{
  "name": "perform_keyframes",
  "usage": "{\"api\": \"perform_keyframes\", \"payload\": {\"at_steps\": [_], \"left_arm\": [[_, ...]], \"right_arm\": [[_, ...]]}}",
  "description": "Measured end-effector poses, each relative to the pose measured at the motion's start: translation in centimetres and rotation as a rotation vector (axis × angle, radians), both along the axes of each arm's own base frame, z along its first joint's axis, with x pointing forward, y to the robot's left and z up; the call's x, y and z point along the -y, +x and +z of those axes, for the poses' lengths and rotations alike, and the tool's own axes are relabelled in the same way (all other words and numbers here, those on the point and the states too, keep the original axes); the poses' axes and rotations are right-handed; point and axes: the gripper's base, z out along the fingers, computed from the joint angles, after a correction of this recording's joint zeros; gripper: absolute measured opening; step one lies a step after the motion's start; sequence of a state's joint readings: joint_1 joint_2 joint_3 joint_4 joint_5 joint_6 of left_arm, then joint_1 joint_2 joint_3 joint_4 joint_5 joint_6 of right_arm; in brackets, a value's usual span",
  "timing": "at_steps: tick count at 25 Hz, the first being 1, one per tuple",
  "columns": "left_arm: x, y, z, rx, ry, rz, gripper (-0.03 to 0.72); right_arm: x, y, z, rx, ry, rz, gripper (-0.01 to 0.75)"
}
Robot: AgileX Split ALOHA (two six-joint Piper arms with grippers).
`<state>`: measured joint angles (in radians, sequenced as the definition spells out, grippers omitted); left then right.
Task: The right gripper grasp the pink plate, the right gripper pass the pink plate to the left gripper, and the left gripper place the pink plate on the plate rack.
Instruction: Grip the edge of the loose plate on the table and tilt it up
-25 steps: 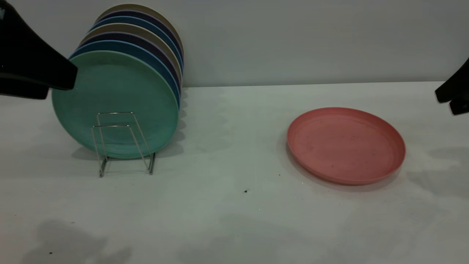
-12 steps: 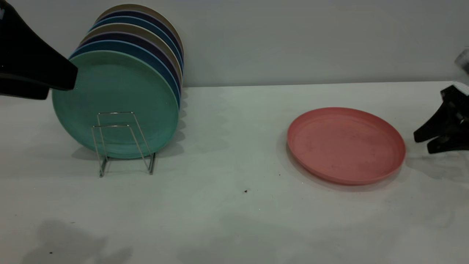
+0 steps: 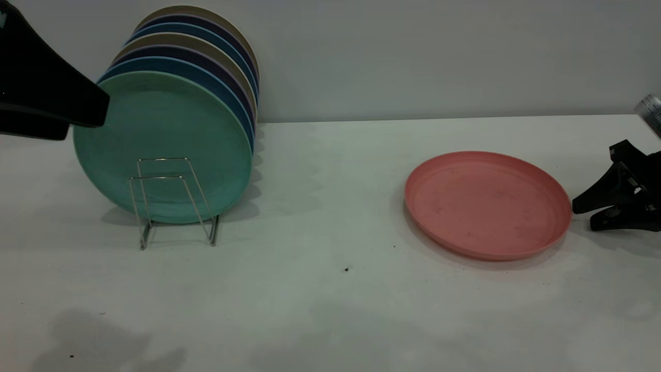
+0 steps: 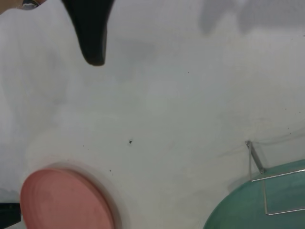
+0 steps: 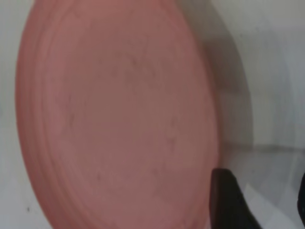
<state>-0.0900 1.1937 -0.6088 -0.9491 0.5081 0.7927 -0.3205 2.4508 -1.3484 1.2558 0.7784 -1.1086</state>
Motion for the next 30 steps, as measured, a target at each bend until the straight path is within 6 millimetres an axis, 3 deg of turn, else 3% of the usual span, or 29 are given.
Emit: {"api": "perform_keyframes", "payload": {"at_steps": [11,30], "left_arm": [[0.0,0.1,0.0,0.005,0.004,0.004,0.497],[0.0,0.1,0.0,0.012,0.01,-0.005,0.497]], "right_arm": [[-3.8,0.9,-0.7,0.021,0.016,0.058,0.371],[-3.9,1.3,-0.2,0.04,0.067,0.057,0.371]]}}
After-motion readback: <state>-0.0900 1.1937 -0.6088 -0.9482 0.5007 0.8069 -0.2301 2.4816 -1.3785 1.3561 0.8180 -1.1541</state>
